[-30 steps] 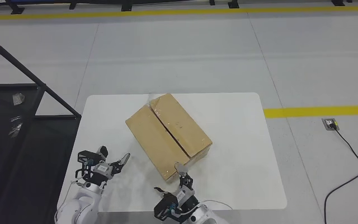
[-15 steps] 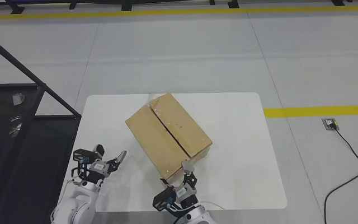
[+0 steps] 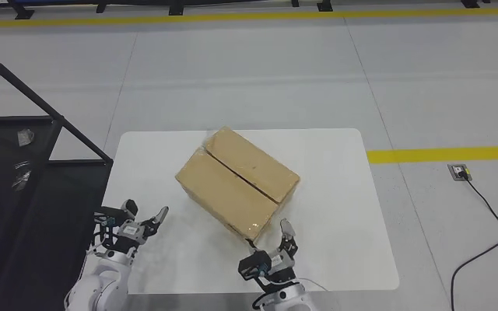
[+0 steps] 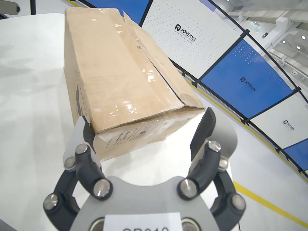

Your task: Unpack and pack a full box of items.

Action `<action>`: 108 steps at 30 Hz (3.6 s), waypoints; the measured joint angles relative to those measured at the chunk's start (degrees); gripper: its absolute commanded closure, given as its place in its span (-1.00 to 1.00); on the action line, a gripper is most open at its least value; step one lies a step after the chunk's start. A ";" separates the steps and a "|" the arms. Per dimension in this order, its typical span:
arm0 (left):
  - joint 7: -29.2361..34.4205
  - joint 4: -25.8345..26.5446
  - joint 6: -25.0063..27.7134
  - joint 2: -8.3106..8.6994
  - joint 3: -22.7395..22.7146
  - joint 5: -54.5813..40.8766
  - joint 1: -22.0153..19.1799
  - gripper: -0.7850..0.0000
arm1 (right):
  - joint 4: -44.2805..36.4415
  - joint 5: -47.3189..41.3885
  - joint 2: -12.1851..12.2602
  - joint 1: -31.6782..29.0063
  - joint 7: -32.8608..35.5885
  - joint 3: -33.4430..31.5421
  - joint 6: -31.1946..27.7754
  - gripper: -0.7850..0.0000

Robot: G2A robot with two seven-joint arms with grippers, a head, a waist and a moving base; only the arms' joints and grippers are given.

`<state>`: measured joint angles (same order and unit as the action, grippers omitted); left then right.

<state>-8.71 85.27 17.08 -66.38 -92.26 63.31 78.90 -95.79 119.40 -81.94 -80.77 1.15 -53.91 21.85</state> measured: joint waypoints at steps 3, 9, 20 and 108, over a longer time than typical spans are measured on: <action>0.08 0.02 -0.28 0.01 -0.38 -0.37 0.03 -1.00 | -0.10 -1.76 0.18 -0.69 -1.61 -1.78 -0.34 -1.00; 0.08 0.32 -0.88 0.00 -0.78 -0.61 0.26 -1.00 | -0.22 -4.26 0.39 -1.59 -4.16 -4.49 -0.98 -1.00; 0.32 -0.12 -8.87 -0.84 -1.09 -6.87 -0.85 -1.00 | -0.81 -25.13 1.13 -4.18 -19.48 -11.81 -12.93 -1.00; 0.33 -9.74 -5.46 -2.81 12.53 5.94 -12.46 -1.00 | -0.48 -45.56 3.69 -5.55 -22.64 -22.50 -41.96 -1.00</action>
<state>-8.38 75.53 11.62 -69.20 -79.73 69.24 66.44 -96.28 73.85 -78.25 -86.32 -21.48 -76.41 -20.10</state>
